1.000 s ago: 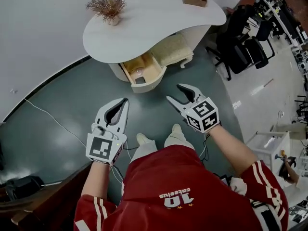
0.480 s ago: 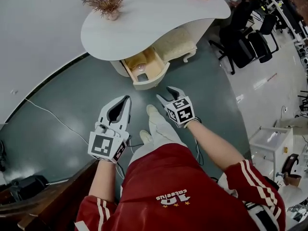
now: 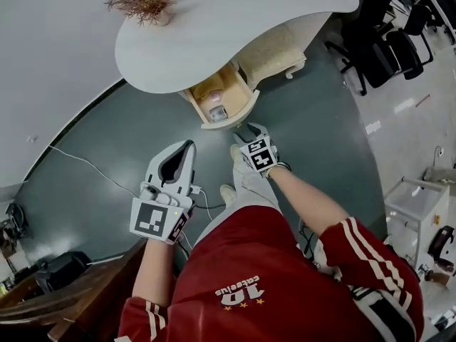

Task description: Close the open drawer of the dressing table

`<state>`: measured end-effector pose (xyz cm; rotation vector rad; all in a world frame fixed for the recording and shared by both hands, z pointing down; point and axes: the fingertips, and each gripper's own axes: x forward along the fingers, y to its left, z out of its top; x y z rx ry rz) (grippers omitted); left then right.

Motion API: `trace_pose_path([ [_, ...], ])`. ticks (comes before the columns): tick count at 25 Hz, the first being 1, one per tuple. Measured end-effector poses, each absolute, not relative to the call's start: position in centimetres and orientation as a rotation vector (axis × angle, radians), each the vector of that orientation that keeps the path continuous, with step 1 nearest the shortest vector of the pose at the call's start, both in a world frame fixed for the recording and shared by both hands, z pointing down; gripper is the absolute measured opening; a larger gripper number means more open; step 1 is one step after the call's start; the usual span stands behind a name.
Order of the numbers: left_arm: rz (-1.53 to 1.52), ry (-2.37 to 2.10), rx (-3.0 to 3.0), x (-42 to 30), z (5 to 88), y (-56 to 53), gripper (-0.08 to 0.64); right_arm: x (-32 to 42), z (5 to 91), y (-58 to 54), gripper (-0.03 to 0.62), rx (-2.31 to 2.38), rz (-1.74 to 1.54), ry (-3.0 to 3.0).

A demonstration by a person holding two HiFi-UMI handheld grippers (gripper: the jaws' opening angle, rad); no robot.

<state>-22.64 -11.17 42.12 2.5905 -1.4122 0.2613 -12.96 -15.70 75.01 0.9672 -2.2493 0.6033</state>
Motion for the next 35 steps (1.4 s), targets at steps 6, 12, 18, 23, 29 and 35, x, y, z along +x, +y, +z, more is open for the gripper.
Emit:
trace_pose_path([
  [6, 0.331, -1.388, 2.548, -22.6, 44.2, -13.1, 0.000, -13.3, 80.2, -17.2, 0.195, 0.987, 0.661, -2.156],
  [12, 0.395, -1.374, 2.510, -22.8, 47.2, -14.0, 0.000, -13.5, 84.3, -18.0, 0.192, 0.976, 0.658, -2.110],
  [18, 0.442, -1.386, 2.448, -24.0, 50.7, -14.2, 0.000, -13.6, 85.9, -18.4, 0.186, 0.977, 0.616, -2.109],
  [23, 0.473, -1.381, 2.374, -25.5, 54.1, -14.5, 0.000, -14.0, 86.1, -18.6, 0.155, 1.018, 0.612, -2.112],
  [29, 0.448, -1.332, 2.346, -23.9, 54.4, -14.9, 0.000, -13.7, 86.3, -18.3, 0.118, 1.059, 0.596, -2.107],
  [35, 0.404, -1.296, 2.363, -22.2, 53.4, -14.3, 0.000, -13.7, 86.3, -18.3, 0.112, 1.048, 0.588, -2.102],
])
